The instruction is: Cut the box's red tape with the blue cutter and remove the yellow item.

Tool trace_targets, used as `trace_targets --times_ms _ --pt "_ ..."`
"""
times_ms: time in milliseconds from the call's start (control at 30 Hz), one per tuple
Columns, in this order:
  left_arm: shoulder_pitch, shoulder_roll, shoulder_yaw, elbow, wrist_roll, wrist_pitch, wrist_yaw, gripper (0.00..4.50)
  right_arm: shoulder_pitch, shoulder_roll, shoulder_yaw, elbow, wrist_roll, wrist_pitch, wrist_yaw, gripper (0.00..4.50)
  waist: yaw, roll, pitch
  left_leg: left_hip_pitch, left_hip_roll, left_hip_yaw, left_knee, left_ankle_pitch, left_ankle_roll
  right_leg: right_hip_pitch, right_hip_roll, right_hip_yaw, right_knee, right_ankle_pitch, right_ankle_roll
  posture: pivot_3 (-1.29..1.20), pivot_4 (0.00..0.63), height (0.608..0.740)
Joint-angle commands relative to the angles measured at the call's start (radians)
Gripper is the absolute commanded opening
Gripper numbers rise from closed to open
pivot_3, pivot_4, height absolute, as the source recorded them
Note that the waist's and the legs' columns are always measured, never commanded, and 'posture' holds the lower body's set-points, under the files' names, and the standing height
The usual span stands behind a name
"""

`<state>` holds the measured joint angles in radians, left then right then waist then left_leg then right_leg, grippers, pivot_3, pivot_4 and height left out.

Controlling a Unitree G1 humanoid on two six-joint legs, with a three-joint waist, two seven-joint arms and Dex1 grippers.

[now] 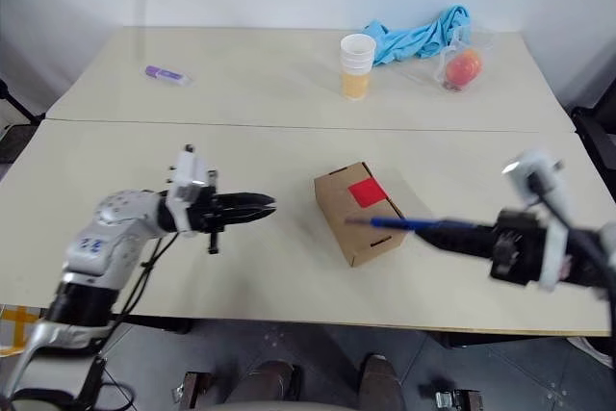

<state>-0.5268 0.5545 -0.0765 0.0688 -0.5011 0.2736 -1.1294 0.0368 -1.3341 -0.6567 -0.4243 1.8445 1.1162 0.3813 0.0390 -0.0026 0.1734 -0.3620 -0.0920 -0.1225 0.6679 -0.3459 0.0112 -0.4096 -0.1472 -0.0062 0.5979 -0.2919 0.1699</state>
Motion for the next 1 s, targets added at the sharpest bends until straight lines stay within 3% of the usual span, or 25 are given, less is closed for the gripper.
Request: trace_targets --times_ms 33,133,300,500,700,1000 --pt "-0.079 -0.079 -0.065 0.077 0.076 -0.066 -0.008 0.00 -0.072 -0.047 0.015 0.056 -0.055 0.008 0.047 0.15 0.000 0.000 0.000 0.000 0.000 0.000 0.000 0.000 0.000 0.000 0.000 -0.001 0.000 0.000 0.000 0.00 0.150 0.740" --pt "-0.161 -0.163 -0.124 0.142 0.126 -0.070 0.001 0.00 -0.225 -0.085 0.159 0.112 -0.230 -0.061 0.027 0.15 -0.012 0.000 0.000 -0.007 0.000 -0.001 0.002 0.000 0.000 -0.005 0.000 -0.002 0.003 0.000 0.000 0.00 0.150 0.740" --pt "-0.265 -0.273 -0.150 0.251 0.204 -0.084 0.076 0.00 -0.559 -0.062 0.422 0.190 -0.368 -0.017 0.092 0.15 -0.017 0.000 0.000 -0.010 0.000 0.000 0.005 -0.001 0.000 -0.007 -0.001 -0.003 0.003 0.001 0.002 0.00 0.150 0.740" --pt "-0.312 -0.314 -0.164 0.291 0.262 -0.078 0.099 0.00 -0.844 0.007 0.644 0.256 -0.551 0.129 0.181 0.15 -0.013 0.000 0.001 -0.014 -0.001 -0.001 0.007 -0.001 0.000 -0.010 -0.001 -0.003 0.005 0.001 0.002 0.00 0.150 0.740" --pt "-0.298 -0.297 -0.180 0.266 0.299 -0.049 0.093 0.00 -1.075 0.107 0.768 0.336 -0.687 0.297 0.231 0.15 -0.013 0.000 0.001 -0.028 -0.002 0.000 0.015 -0.001 0.000 -0.026 -0.002 -0.003 0.014 0.001 0.001 0.00 0.150 0.740" --pt "-0.271 -0.308 -0.194 0.248 0.331 -0.016 0.122 0.00 -1.181 0.167 0.825 0.393 -0.872 0.349 0.344 0.15 -0.011 0.000 0.000 -0.029 -0.003 0.000 0.015 -0.001 0.000 -0.028 -0.003 -0.003 0.016 0.001 0.001 0.00 0.150 0.740"
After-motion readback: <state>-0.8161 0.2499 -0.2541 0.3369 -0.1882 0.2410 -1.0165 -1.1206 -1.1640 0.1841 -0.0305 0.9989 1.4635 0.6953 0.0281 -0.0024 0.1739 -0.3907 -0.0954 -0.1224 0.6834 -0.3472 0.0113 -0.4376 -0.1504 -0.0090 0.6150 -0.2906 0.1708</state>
